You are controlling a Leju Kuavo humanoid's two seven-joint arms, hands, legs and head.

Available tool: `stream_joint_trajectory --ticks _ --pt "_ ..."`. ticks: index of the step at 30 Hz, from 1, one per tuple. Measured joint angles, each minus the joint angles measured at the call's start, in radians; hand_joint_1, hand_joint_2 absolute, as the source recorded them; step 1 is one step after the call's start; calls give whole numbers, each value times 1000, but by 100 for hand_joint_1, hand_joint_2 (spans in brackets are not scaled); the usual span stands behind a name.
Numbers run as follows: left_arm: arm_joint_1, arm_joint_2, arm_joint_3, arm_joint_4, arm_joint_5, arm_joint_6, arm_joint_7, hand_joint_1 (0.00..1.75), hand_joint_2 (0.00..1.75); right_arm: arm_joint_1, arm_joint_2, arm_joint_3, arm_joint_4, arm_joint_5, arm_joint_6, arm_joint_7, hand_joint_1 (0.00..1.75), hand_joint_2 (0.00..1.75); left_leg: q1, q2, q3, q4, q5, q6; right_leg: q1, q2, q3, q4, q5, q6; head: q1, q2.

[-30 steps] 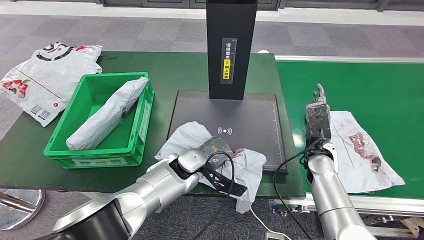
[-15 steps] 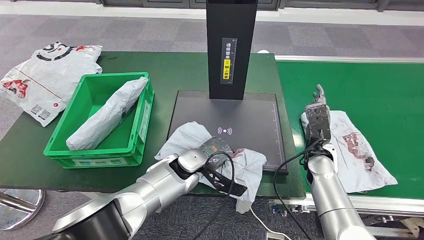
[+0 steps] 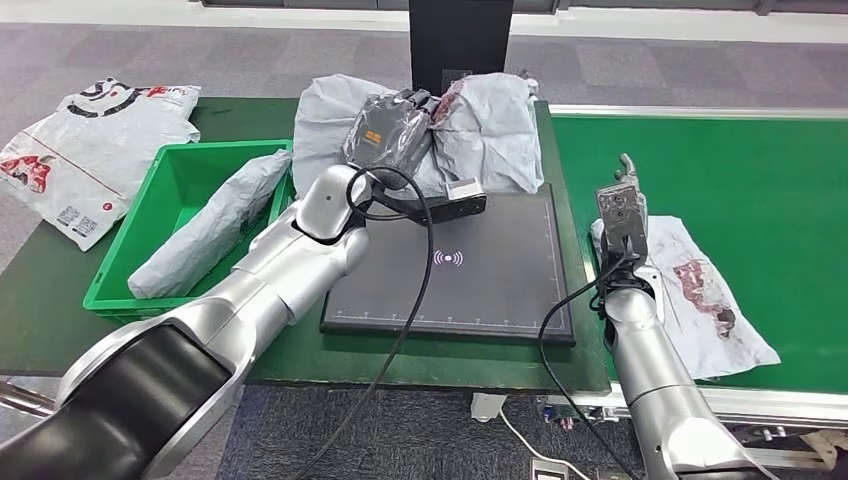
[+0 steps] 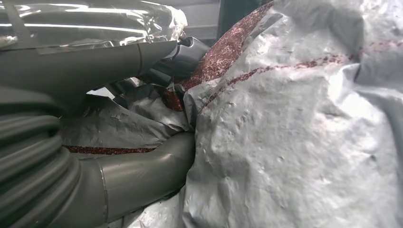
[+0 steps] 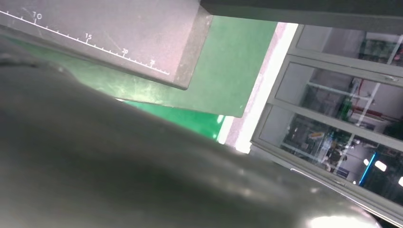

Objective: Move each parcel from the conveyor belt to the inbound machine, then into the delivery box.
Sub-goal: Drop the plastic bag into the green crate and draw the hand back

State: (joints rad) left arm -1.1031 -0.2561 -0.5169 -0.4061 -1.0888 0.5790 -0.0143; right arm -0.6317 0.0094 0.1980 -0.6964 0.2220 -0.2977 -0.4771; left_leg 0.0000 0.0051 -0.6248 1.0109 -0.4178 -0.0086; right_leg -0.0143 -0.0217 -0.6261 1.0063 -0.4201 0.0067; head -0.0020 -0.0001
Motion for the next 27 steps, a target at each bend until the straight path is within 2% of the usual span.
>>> stream_joint_trajectory --ticks 19,27 --pt "7 11 21 -4 -12 10 6 175 175 -2 22 0 11 10 1 6 0 0 0 0 -1 0 -1 0 0 1 -1 0 -1 0 0 0" --pt "19 15 21 -4 -54 2 47 175 175 8 28 0 2 31 8 44 0 0 0 0 -1 0 -1 0 0 1 -1 0 -1 0 0 0"
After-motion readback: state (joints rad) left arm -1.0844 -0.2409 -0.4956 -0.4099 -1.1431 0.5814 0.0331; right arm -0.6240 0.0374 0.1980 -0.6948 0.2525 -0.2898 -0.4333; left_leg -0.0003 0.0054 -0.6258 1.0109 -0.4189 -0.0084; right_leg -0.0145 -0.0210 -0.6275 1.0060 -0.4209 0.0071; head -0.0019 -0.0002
